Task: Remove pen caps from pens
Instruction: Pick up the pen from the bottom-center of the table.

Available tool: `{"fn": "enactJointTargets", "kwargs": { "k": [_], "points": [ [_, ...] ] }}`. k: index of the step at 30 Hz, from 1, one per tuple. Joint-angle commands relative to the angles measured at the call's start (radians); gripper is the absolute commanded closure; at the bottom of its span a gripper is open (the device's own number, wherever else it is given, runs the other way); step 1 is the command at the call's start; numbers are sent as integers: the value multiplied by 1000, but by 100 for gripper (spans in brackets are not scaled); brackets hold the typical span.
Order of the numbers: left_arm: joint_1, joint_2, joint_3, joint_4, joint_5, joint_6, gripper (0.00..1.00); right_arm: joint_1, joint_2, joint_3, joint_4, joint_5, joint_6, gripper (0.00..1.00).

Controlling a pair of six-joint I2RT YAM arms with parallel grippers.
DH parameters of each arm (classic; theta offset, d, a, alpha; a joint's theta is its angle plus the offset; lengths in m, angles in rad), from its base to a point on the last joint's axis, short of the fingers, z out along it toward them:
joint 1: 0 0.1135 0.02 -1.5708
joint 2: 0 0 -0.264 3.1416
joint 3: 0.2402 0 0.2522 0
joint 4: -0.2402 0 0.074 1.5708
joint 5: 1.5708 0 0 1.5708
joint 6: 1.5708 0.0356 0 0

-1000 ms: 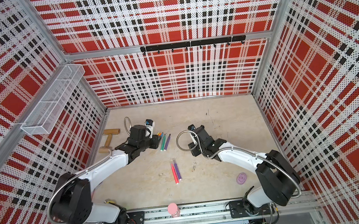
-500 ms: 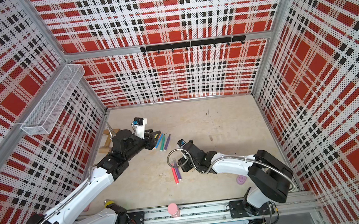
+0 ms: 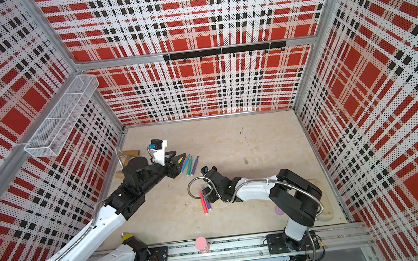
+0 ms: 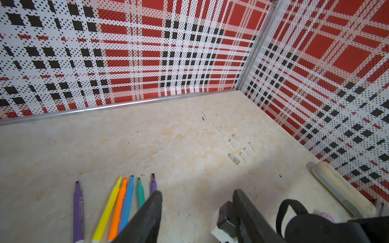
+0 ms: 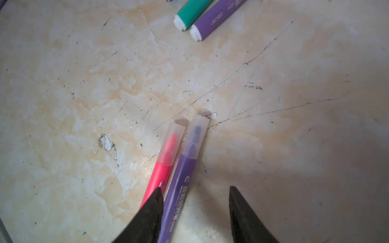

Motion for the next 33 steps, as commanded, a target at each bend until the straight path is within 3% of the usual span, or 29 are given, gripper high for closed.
{"fn": "enactJointTargets", "kwargs": {
  "k": [1,18,23,29,33],
  "points": [
    [-6,-17,-13,-8,-23,0,42,11,28,35,27,22,8,47],
    [-19,-50,-29,-5,-54,7,40,33,159,130,-69,105,-4,67],
    [-34,-71,-33,-10,-68,8,39,33,177,142,-81,125,-10,87],
    [-47,-119,-87,6,-113,3,38,22,107,164,-123,199,-89,92],
    [-46,-167,-135,16,-172,-4,36,-48,-30,164,-134,210,-137,93]
  ]
}}
